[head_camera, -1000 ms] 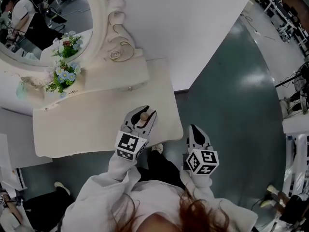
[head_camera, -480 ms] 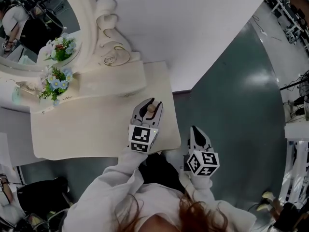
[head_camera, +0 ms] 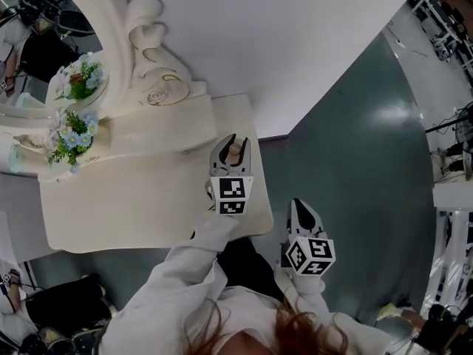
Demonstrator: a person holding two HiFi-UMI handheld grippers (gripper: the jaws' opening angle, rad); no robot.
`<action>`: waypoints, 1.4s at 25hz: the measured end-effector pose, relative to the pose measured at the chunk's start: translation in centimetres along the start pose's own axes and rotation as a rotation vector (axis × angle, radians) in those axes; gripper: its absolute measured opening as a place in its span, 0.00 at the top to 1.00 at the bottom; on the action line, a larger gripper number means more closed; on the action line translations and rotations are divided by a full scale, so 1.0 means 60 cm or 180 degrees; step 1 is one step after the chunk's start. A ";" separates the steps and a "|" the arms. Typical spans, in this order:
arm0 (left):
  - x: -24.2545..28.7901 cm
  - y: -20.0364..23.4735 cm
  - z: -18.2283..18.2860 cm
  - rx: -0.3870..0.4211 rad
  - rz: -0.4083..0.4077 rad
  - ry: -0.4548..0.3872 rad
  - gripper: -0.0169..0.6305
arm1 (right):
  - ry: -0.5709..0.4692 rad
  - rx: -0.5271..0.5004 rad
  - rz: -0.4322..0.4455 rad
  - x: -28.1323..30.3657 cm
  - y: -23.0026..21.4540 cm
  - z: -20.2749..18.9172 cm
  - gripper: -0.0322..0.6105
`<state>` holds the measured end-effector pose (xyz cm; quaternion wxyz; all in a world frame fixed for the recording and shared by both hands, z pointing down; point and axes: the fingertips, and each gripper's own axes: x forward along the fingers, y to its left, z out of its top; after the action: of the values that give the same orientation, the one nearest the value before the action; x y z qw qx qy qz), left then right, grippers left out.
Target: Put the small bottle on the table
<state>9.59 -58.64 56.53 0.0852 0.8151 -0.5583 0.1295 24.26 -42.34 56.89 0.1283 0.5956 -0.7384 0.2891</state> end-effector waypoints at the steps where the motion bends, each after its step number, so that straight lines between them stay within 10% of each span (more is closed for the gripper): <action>1: 0.009 0.002 -0.003 0.0018 0.0027 0.0009 0.78 | 0.0008 -0.0003 -0.0006 0.001 -0.001 0.000 0.89; 17: 0.082 0.009 0.008 0.0328 0.0253 0.0030 0.77 | 0.0038 0.0012 -0.0054 0.016 0.000 -0.003 0.89; 20: 0.079 0.002 -0.002 0.0264 0.0117 0.0131 0.77 | -0.0002 -0.0009 -0.0064 0.009 0.007 0.001 0.89; 23: 0.064 -0.011 -0.028 0.0172 -0.0045 0.0296 0.47 | -0.0041 -0.0048 -0.0075 0.002 0.014 0.004 0.89; 35: -0.099 -0.002 -0.073 -0.0362 -0.0529 0.0520 0.45 | -0.0288 -0.0129 0.0040 -0.019 0.089 0.024 0.89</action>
<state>7.18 -52.10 58.90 0.1869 0.8391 -0.4864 0.1560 19.69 -41.59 53.64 0.1050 0.6007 -0.7528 0.2477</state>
